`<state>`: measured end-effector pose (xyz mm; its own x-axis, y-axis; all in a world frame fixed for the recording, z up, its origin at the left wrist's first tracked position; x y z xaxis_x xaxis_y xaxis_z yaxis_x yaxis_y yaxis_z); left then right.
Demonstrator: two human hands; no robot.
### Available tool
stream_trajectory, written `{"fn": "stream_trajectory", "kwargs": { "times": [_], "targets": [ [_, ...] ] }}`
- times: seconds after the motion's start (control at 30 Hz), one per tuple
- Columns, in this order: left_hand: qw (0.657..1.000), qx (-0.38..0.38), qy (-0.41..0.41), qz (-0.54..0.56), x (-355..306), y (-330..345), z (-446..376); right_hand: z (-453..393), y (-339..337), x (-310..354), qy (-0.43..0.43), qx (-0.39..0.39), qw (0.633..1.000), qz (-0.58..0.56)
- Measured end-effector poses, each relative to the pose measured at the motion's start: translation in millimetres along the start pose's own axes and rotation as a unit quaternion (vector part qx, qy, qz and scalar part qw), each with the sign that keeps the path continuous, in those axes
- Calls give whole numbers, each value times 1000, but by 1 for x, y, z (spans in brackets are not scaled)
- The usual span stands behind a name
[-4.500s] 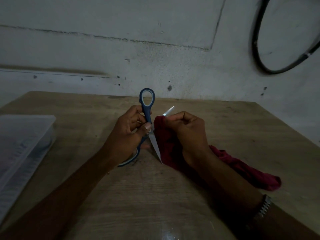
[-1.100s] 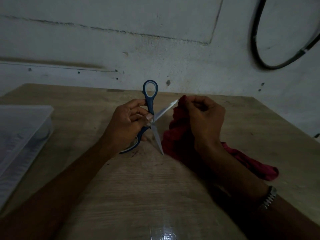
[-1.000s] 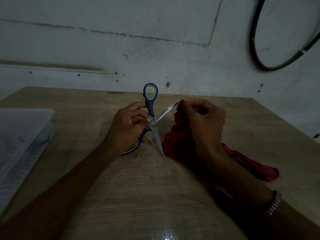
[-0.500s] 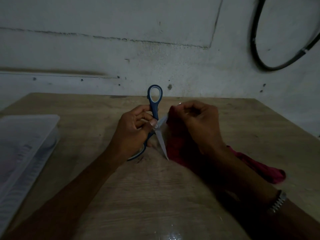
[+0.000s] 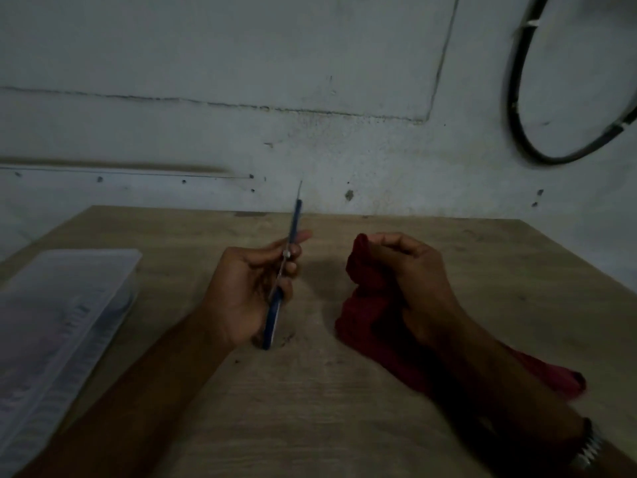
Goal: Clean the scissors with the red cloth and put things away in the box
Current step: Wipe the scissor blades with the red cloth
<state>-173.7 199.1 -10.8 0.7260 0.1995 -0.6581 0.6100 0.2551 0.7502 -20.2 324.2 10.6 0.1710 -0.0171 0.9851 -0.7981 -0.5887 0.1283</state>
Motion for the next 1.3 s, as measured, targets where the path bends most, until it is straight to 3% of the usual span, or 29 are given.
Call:
{"fn": "stream_trajectory", "kwargs": {
  "times": [0.13, 0.2, 0.3, 0.47, 0.6, 0.77, 0.97, 1.07, 1.13, 1.23, 1.3],
  "targets": [
    [995, -1, -78, -57, 22, 6, 2, 8, 13, 10, -85, 32, 995, 34],
    [993, -15, -87, -76, 25, 7, 2, 6, 14, 16, -104, 81, 984, 122],
    [990, 17, -129, -47, 30, 9, 5, 2, 9, 16, -114, 180, 946, 244],
    [981, 43, -164, -99, 36, 14, 12, 2, 5, 23, -168, 236, 883, 369],
    [982, 34, -172, -74, 33, 14, 17, -2, 2, 4, -99, 262, 910, 305],
    [993, -25, -108, -40, 0, 5, 13, -13, -12, 7, -57, 162, 968, 183],
    [975, 52, -67, 204, -18, 6, 10, -13, -6, -6, 14, 102, 991, 80],
    [963, 83, -14, 257, -24, 6, 8, -9, 0, -11, 40, 83, 995, 34],
    [971, 79, 31, 225, -25, 8, 7, -5, 7, -16, 60, 71, 996, 8],
    [992, -29, 114, 36, -26, 0, 4, 0, 15, -17, 51, 71, 996, 31],
    [981, -89, 156, -66, -28, -6, 2, 2, 16, -13, 23, 76, 994, 81]
  ]
}}
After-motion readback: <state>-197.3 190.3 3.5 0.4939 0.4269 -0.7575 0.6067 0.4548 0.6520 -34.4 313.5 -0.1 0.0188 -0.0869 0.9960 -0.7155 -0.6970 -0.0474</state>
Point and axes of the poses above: each hand's wrist, its own z-axis away from the middle knuckle, its own y-axis out of the palm, x = y × z, the point moved 8 cm from there along -z, towards the middle knuckle, and after that the axes turned 6 degrees about z, right-handed, at the moved point
